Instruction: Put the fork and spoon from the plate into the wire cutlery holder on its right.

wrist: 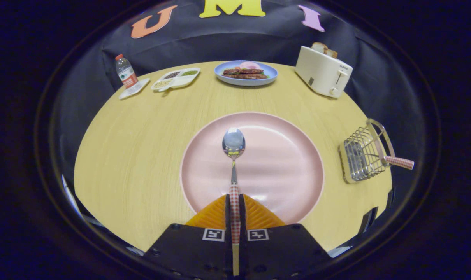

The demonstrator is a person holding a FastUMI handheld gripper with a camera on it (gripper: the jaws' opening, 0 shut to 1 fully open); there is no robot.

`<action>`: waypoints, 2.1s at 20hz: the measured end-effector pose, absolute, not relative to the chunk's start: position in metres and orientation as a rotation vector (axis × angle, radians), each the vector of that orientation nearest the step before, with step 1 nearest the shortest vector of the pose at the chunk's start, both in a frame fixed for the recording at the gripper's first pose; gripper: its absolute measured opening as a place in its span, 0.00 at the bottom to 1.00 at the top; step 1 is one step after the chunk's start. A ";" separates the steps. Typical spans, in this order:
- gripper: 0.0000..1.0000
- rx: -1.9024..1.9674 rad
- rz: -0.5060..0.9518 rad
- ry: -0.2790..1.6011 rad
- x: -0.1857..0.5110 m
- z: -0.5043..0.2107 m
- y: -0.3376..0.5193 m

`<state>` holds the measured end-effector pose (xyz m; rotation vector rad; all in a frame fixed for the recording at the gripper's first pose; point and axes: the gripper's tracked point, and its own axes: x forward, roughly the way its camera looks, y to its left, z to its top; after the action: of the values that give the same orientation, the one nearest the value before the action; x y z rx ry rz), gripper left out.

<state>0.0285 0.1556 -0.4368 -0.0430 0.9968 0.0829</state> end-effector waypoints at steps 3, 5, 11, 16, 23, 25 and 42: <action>0.02 -0.061 0.119 0.988 0.023 -0.431 0.157; 0.02 -0.086 0.135 0.974 0.020 -0.423 0.156; 0.02 -0.096 0.159 0.967 0.018 -0.388 0.144; 0.02 -0.132 0.182 0.935 0.024 -0.346 0.117; 0.02 -0.133 0.197 0.942 0.030 -0.293 0.060; 0.02 -0.145 0.203 0.933 0.035 -0.278 0.042; 0.02 -0.300 0.254 1.138 0.038 -0.226 -0.095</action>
<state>0.0376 -0.0954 -0.2265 -0.2998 1.1384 0.2539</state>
